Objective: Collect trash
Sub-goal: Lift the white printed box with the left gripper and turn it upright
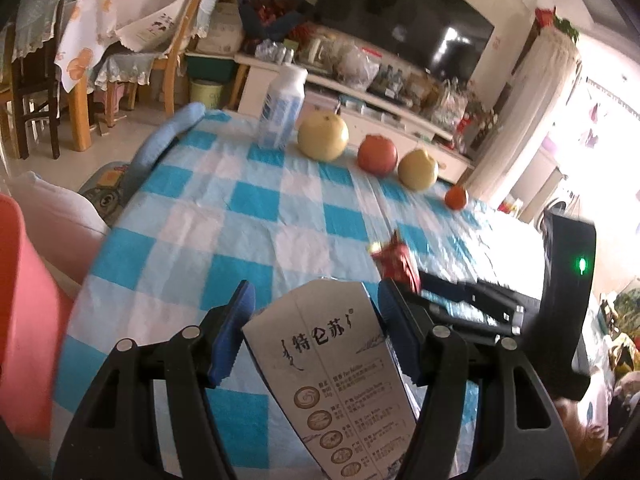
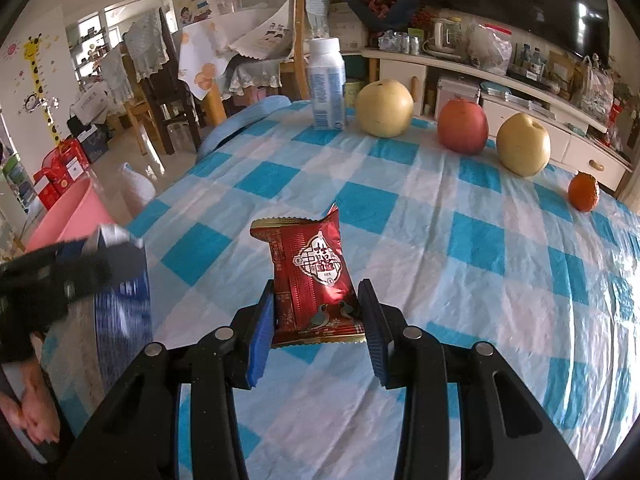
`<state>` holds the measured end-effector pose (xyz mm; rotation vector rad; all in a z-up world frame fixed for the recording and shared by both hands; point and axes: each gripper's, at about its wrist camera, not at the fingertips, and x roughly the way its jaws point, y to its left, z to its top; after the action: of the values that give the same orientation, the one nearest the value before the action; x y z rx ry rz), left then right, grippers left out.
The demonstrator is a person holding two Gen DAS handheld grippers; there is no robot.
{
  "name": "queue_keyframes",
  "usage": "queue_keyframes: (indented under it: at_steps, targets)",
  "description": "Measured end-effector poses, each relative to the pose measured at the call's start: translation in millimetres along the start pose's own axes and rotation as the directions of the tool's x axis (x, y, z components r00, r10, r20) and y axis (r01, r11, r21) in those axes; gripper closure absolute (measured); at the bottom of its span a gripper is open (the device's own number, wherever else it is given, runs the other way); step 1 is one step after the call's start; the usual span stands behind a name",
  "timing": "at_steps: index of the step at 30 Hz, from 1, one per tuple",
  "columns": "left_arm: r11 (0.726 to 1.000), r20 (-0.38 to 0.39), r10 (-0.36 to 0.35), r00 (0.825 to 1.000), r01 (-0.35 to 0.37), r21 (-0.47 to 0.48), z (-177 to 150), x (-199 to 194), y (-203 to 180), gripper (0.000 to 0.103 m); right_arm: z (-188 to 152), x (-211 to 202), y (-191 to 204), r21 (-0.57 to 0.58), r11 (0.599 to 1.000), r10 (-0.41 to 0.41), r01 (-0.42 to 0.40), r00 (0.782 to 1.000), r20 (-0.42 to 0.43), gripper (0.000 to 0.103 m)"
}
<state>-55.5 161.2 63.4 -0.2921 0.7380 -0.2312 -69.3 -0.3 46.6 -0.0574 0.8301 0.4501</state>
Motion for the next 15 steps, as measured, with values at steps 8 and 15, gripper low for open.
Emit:
queue_keyframes:
  at_steps: [8, 15]
  targets:
    - [0.998, 0.083, -0.024, 0.996, 0.029, -0.049, 10, -20, 19, 0.042, -10, -21, 17, 0.010, 1.000, 0.020, -0.020, 1.000, 0.011, 0.061]
    - [0.998, 0.111, -0.021, 0.994, 0.027, -0.051, 11, -28, 25, 0.044, -21, -31, 31, 0.001, 1.000, 0.012, -0.012, 1.000, 0.009, 0.061]
